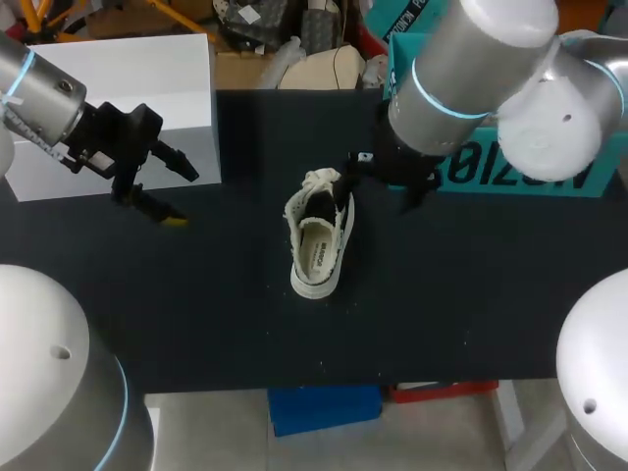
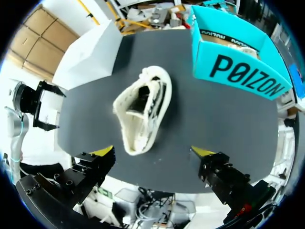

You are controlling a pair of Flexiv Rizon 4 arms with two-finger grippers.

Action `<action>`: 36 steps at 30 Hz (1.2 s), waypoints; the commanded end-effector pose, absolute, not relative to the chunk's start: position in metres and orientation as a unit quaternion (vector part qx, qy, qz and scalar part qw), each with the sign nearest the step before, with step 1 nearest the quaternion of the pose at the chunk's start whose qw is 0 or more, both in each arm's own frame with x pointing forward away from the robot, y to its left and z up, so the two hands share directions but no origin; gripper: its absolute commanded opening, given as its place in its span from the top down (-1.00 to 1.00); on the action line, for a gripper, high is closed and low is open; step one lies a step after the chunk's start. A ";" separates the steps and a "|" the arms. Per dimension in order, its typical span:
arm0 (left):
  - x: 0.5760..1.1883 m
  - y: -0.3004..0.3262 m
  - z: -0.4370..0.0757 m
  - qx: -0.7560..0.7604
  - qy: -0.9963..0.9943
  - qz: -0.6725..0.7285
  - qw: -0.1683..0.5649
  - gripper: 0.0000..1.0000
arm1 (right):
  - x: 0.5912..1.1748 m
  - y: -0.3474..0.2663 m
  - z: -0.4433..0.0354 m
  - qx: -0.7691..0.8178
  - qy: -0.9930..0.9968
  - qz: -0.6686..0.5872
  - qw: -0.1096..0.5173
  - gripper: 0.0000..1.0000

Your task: Take the shoe out of the shoebox, open the shoe tongue, remove and reinsert the insole, then place the shoe into the shoebox

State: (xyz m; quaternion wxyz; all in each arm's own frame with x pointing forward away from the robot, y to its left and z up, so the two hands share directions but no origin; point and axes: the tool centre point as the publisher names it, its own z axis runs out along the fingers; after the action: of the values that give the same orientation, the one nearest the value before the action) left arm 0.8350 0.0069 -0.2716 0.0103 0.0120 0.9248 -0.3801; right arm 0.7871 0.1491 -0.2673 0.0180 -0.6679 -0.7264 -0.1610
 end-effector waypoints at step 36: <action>0.834 0.007 -0.272 0.012 0.925 -0.379 0.012 -1.00 | 0.847 0.177 -0.338 -0.663 -0.748 -0.022 -0.029 0.00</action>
State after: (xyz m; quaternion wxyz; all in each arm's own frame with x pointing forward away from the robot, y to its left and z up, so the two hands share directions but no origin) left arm 0.8349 0.0069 -0.2716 0.0103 0.0120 0.9248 -0.3801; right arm 0.8452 0.1748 -0.3273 -0.0297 -0.6617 -0.7489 -0.0198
